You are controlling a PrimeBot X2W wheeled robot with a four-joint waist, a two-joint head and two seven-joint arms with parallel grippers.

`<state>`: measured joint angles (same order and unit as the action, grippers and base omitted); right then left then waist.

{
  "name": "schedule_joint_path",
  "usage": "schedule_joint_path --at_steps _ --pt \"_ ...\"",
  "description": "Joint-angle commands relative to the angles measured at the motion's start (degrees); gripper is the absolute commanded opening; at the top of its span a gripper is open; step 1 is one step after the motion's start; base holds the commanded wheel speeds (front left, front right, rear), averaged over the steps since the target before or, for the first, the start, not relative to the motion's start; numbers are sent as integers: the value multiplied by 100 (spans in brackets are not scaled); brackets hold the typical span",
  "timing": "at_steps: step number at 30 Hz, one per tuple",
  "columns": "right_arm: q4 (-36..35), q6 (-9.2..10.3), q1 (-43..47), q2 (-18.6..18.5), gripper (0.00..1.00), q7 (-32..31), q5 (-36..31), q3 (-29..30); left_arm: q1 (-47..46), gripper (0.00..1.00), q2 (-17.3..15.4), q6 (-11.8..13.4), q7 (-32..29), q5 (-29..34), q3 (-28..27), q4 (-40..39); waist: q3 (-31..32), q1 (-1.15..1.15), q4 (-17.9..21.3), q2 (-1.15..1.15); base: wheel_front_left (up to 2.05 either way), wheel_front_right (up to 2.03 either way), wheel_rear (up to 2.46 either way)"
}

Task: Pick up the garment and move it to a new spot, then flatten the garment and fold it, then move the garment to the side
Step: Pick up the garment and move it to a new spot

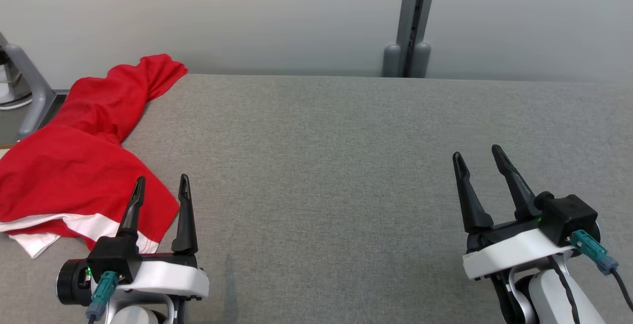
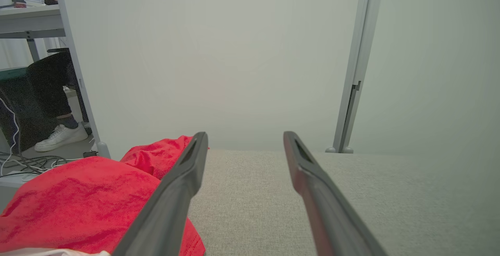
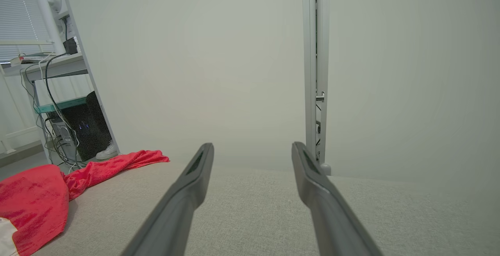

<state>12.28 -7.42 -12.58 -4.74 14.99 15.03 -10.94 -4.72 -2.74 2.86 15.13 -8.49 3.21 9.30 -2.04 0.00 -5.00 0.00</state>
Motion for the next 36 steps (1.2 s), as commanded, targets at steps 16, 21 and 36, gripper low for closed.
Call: schedule_joint_path --at_steps 16,21,36 --pt "8 -13 136 -50 100 28 178 -344 70 100 -28 57 4 -129 -254 112 96 0 -1090 0 0 0 0" --pt "-8 -13 145 -71 100 28 270 -446 103 100 -27 1 3 -159 -365 189 153 0 -1443 0 0 0 0" --pt "-16 -13 208 -25 100 28 333 -511 191 100 -25 -69 4 -257 -594 259 263 0 -1861 0 0 0 0"
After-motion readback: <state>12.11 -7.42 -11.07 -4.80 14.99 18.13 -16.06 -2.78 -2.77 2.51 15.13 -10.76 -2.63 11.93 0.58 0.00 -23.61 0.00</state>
